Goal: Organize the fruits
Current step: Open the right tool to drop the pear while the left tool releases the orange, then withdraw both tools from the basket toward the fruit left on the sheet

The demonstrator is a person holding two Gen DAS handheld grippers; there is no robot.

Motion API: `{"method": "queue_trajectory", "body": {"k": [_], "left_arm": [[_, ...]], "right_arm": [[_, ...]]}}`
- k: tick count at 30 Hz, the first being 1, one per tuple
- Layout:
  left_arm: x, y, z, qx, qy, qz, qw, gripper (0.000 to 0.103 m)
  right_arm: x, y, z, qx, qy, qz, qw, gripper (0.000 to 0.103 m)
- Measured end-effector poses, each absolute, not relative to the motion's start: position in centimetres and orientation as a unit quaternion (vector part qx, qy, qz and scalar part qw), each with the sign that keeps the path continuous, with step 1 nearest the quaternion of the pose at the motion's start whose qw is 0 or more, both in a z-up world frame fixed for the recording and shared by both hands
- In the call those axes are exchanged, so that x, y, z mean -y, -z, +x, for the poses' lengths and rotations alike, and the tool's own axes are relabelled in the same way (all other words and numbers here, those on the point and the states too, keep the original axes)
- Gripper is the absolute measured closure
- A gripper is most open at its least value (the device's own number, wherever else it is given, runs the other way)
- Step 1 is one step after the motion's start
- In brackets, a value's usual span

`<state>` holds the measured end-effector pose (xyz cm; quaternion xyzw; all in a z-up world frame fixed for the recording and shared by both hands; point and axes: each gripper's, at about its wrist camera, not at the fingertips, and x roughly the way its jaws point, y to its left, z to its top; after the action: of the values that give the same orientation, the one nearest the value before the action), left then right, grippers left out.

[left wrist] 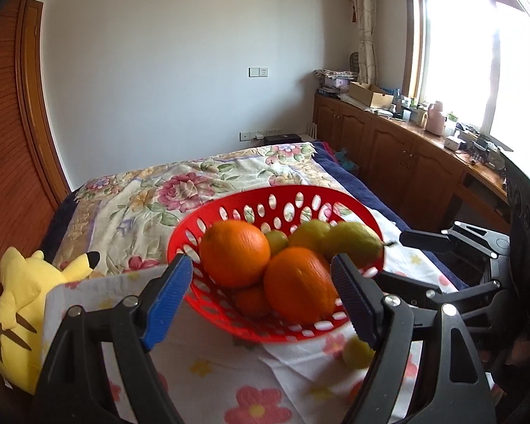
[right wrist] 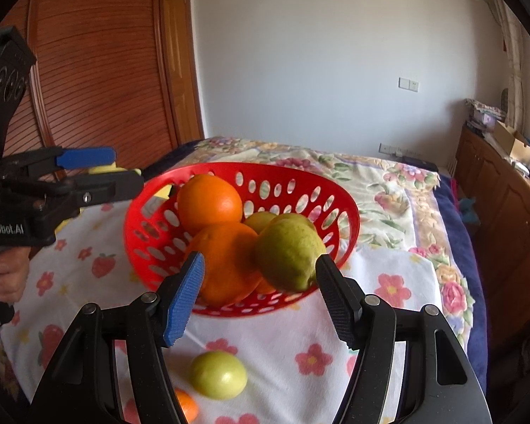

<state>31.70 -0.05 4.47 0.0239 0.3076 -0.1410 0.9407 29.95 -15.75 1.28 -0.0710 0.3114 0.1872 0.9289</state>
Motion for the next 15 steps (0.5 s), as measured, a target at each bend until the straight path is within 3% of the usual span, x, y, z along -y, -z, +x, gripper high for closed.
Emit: {"method": "queue_trajectory", "body": {"k": [15], "left_arm": [[-0.7,-2.8,24.5,-0.321,0.130,0.014,0.938,0.022]], "right_arm": [[16.6,-1.6,23.6,-0.311,-0.176,-0.048,0.933,0.035]]}}
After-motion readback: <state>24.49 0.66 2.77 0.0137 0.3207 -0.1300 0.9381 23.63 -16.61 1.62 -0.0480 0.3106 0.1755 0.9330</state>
